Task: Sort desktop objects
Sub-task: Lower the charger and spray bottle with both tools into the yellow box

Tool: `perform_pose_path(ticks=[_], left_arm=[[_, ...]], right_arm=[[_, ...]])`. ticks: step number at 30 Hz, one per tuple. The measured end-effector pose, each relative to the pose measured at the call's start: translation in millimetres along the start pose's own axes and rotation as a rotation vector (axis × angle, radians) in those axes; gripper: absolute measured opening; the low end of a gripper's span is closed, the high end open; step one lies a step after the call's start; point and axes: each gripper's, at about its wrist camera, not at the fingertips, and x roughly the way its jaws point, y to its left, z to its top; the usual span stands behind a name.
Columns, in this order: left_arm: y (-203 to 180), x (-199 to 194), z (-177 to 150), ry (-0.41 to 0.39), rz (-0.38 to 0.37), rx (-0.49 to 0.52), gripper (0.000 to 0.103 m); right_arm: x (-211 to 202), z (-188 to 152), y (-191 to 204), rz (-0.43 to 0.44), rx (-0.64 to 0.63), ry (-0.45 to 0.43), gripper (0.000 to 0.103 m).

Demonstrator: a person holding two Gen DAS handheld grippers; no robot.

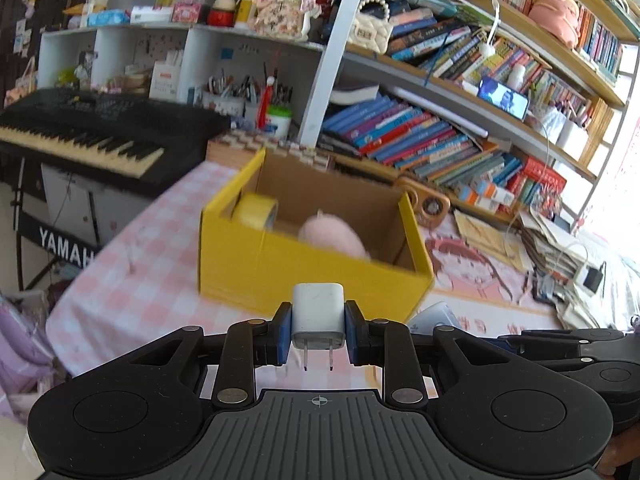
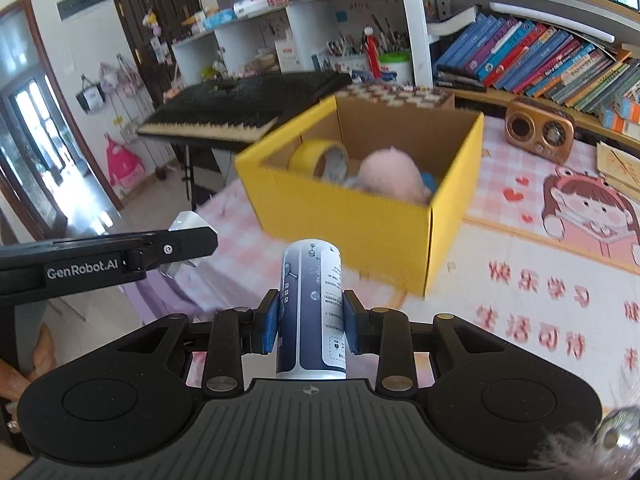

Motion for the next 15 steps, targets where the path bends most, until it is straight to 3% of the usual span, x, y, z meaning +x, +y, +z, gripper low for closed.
perform_pose_path(ticks=[9, 15], left_arm=[[-6, 42, 65, -0.093, 0.021, 0.026, 0.025], [-10, 79, 92, -0.092, 0.049, 0.074, 0.025]], right_arm=[[15, 83, -31, 0.042, 0.028, -0.15, 0.03], [40, 128, -56, 0.024, 0.006, -0.207, 0.03]])
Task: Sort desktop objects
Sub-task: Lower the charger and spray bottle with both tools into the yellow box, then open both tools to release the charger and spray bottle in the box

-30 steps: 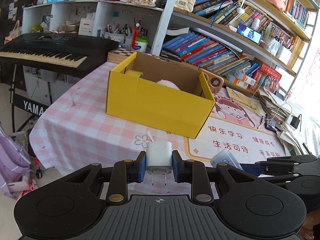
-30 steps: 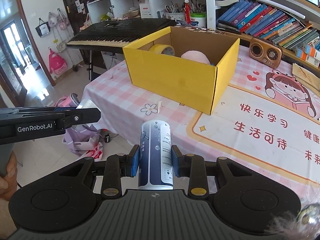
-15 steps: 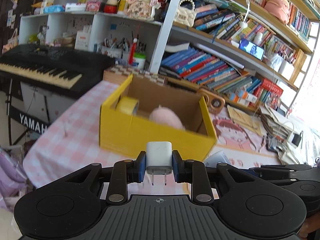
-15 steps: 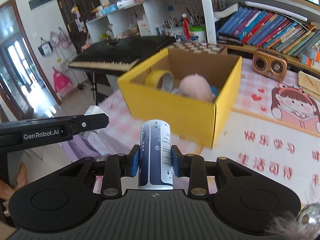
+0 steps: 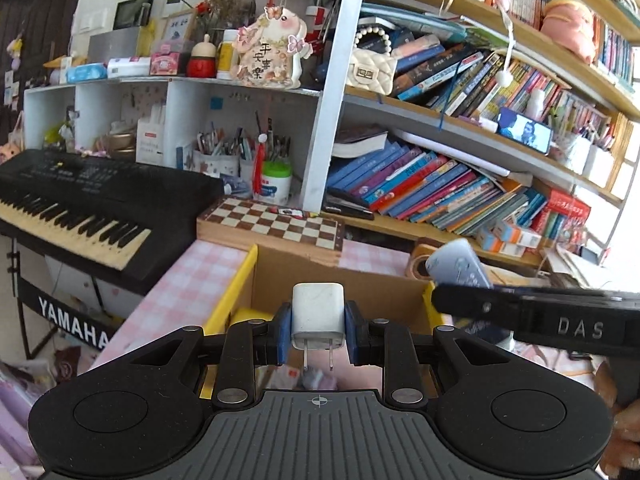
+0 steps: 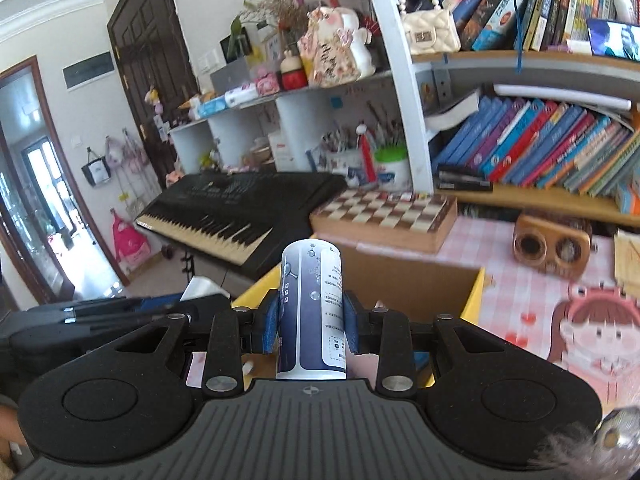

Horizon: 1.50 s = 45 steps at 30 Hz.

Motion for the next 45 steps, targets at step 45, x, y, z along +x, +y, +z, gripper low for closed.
perform_pose_path(ticks=[45], left_arm=[[11, 163, -23, 0.478, 0.053, 0.079, 0.033]], right_arm=[[213, -1, -39, 0.087, -0.14, 0.47, 0.03]])
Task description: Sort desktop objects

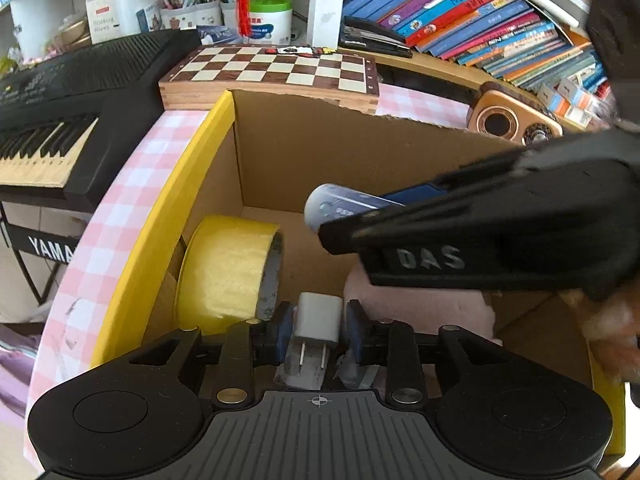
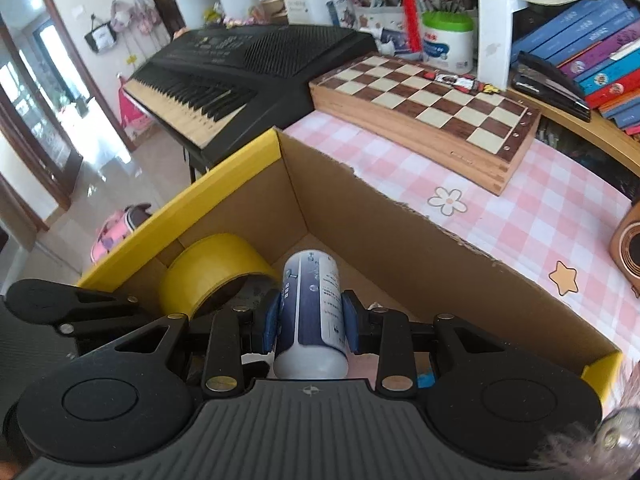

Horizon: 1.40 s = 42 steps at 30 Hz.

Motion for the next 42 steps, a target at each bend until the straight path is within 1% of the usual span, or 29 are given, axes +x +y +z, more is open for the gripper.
perform_pose_path(ticks=[1, 2, 3, 5, 6, 7, 11, 16, 19, 22, 25, 29, 34, 38, 42], left_arm=[[-1, -2, -1, -0.008, 0.002, 0.004, 0.036], [-3, -5, -2, -0.018, 0.007, 0.009, 0.042], [-5, -8, -3, -0.029, 0.011, 0.015, 0.053], [-8, -15, -6, -0.052, 0.003, 0.023, 0.065], [-9, -18, -7, -0.059, 0.001, 0.023, 0.07], [-10, -21, -8, -0.065, 0.0, 0.023, 0.072], [-15, -33, -12, -0.091, 0.002, 0.027, 0.076], [-14, -45, -16, -0.123, -0.001, 0.011, 0.076], [-16, -53, -20, -0.143, -0.01, 0.008, 0.077], [-21, -64, -24, -0.171, -0.025, 0.017, 0.077], [-27, -79, -31, -0.211, -0.035, 0.033, 0.077], [-33, -102, -41, -0.274, -0.042, 0.045, 0.082], [-37, -133, -56, -0.356, -0.046, 0.062, 0.082], [-35, -153, -72, -0.403, -0.064, 0.061, 0.084], [-33, -167, -92, -0.41, -0.085, 0.068, 0.084]], right_arm=[[1, 1, 0, -0.002, -0.004, 0.004, 0.03], [3, 2, 0, -0.003, -0.008, 0.009, 0.03], [4, 2, 0, -0.004, -0.01, 0.013, 0.03], [7, 4, 0, -0.011, -0.021, 0.025, 0.03], [9, 5, 0, -0.018, -0.028, 0.034, 0.03], [11, 6, 0, -0.02, -0.031, 0.045, 0.03], [14, 9, 1, -0.04, -0.044, 0.052, 0.031], [-2, 4, 3, -0.054, -0.031, -0.001, 0.032], [-20, -1, 7, -0.065, -0.024, -0.054, 0.032], [-46, -8, 11, -0.089, -0.016, -0.128, 0.034], [-75, -18, 14, -0.119, 0.014, -0.209, 0.034], [-113, -36, 21, -0.172, 0.05, -0.3, 0.034], [-156, -69, 35, -0.256, 0.094, -0.404, 0.035], [-181, -102, 51, -0.319, 0.129, -0.455, 0.035], [-193, -132, 70, -0.366, 0.169, -0.474, 0.035]])
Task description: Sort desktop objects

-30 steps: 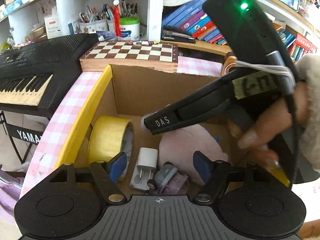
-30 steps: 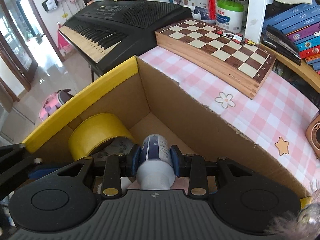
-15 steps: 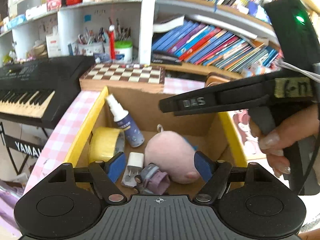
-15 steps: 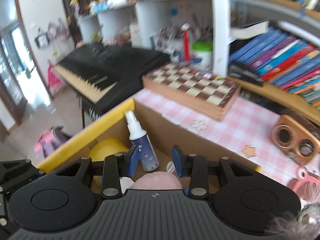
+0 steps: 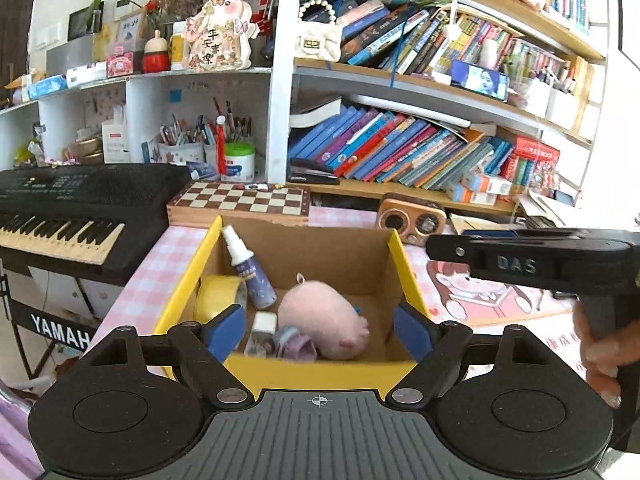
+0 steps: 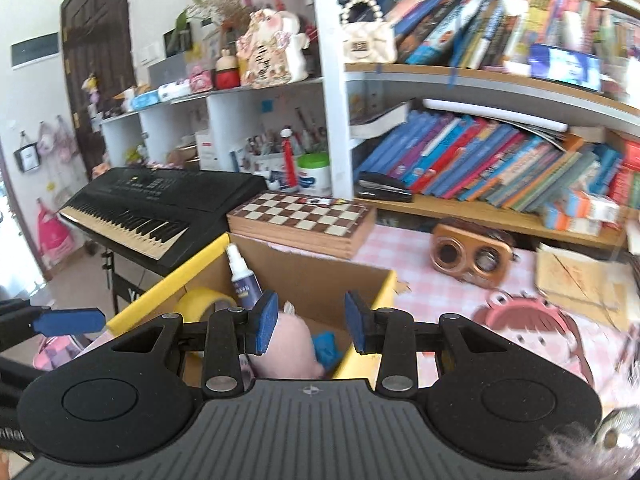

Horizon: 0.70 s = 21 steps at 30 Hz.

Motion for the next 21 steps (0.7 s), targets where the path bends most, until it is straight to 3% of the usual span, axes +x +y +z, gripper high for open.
perform_pose_path(ticks=[8, 14, 21], left_arm=[[4, -40, -30, -0.017, -0.012, -0.01, 0.085], [2, -63, -51, -0.05, 0.051, -0.029, 0.095], [-10, -72, -74, -0.025, 0.065, -0.029, 0.095]], right_arm=[[-59, -43, 20, -0.09, 0.064, -0.028, 0.035], [-94, -79, 33, -0.174, 0.068, -0.05, 0.039], [-119, -118, 42, -0.224, 0.068, -0.021, 0.043]])
